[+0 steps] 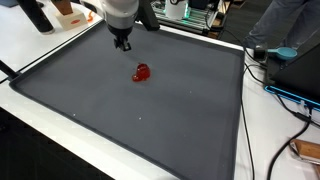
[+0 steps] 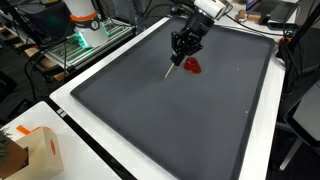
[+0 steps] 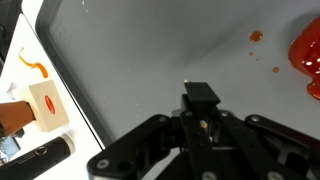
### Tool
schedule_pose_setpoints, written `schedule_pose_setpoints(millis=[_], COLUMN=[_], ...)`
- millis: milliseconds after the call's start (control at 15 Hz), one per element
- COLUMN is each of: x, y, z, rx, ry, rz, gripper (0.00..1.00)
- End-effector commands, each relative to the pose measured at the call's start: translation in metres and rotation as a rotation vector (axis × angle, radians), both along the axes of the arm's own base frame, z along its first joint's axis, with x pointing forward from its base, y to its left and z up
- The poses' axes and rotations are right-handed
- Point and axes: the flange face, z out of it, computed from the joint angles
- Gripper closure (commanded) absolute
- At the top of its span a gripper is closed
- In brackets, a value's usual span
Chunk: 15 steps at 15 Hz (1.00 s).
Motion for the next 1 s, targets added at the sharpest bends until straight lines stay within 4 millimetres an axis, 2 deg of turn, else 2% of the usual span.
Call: schedule_pose_setpoints(millis=[0,333,600,933], x=[0.004,0.005,0.008,0.012], y=[0.005,0.017,0.027,0.030], z=[-0.003,-0.009,-0.022,-0.039], rx=[-0.055,-0.094,-0.159,-0.255], ry=[-0.021,-0.034,-0.044,-0.033], rz=[0.001,0.014,0.020,0.017], gripper=[0.97,0.97,0.97,0.97])
